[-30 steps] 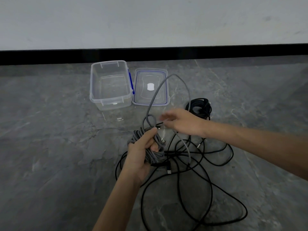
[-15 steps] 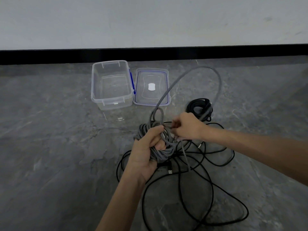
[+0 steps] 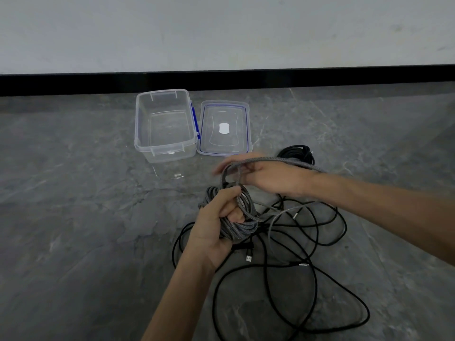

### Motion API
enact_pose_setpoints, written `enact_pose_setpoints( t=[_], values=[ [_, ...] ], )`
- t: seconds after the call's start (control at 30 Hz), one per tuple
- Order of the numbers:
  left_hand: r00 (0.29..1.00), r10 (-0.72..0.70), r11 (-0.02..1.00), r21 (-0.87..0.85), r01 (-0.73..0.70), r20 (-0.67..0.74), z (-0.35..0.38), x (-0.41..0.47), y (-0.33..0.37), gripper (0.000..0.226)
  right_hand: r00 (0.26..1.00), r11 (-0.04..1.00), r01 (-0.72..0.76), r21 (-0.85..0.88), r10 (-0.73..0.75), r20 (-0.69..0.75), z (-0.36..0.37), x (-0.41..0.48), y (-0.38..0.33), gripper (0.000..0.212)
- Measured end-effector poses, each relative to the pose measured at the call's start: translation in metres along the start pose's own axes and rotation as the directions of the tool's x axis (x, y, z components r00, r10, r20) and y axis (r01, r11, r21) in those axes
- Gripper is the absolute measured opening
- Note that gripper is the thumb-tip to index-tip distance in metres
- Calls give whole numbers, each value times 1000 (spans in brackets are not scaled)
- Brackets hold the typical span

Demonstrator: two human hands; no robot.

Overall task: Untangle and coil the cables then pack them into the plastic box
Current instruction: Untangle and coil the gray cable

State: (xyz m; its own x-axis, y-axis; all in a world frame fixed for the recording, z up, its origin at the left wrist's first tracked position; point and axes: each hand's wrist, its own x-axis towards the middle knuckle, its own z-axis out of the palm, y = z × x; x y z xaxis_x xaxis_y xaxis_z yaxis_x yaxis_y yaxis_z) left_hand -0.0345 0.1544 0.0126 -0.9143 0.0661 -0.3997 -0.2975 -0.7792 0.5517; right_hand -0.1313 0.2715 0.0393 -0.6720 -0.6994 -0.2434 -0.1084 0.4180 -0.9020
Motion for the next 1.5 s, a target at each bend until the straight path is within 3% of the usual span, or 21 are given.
enact_pose_setpoints(
  t=[0.1,0.23,0.43,0.5,0.57,0.63,0.77,0.83,0.97,1.1,1.2,1.23,1.3,1.33,1.4,1.47,1.5],
  values=[
    [999,-11,1000,23,10,45,2,-3,1,43,1000,986,5,164,-8,21,-4,2,-3,24],
    [998,-23,999,27,21,64,5,-4,0,43,998,1000,-3,11,4,-68,-17,5,8,17],
    [999,-18,1000,4,18,41,6,-4,2,44,990,986,-141,-89,140,-22,-24,-4,11,20],
    [999,-2,1000,-8,3,38,7,-5,4,44,983,965,-170,-199,153,-100,-19,-3,21,16],
    [999,18,999,-38,-17,37,7,-4,7,43,976,851,-199,-486,124,-182,-20,-3,39,17],
    [999,20,1000,-24,-19,40,6,-4,10,42,961,681,-278,-677,191,-202,-21,-5,57,17],
    [1000,-4,997,82,2,23,3,-9,4,45,912,358,-313,-880,373,-173,-18,-7,70,14],
    [1000,-3,996,95,1,25,4,-11,2,49,877,241,-322,-916,441,-192,-18,-9,71,26],
    [997,65,998,3,-65,44,13,-11,13,49,800,127,-379,-916,543,-256,-30,-11,75,34],
    [988,146,986,-84,-141,49,17,-13,21,40,684,122,-320,-939,716,-141,-37,-16,102,26],
    [988,153,978,-146,-147,34,16,-14,24,30,717,56,-267,-962,678,-160,-45,-14,157,24],
    [987,154,979,-141,-146,44,16,-14,26,27,747,67,-238,-969,651,-139,-47,-13,172,26],
    [987,145,987,-79,-139,70,17,-11,29,28,786,163,-315,-935,598,-160,-47,-5,168,25],
    [988,136,990,-45,-133,68,17,-9,29,32,818,267,-343,-901,556,-146,-42,-3,143,24],
    [993,111,994,5,-111,43,15,-7,27,40,925,582,-317,-749,363,-109,-39,3,98,28],
    [996,88,996,25,-89,35,14,-7,24,42,982,881,-188,-434,163,-96,-31,2,51,34],
    [996,77,997,22,-78,32,13,-7,22,42,996,965,-88,-246,78,-51,-26,0,29,40]
  ],
)
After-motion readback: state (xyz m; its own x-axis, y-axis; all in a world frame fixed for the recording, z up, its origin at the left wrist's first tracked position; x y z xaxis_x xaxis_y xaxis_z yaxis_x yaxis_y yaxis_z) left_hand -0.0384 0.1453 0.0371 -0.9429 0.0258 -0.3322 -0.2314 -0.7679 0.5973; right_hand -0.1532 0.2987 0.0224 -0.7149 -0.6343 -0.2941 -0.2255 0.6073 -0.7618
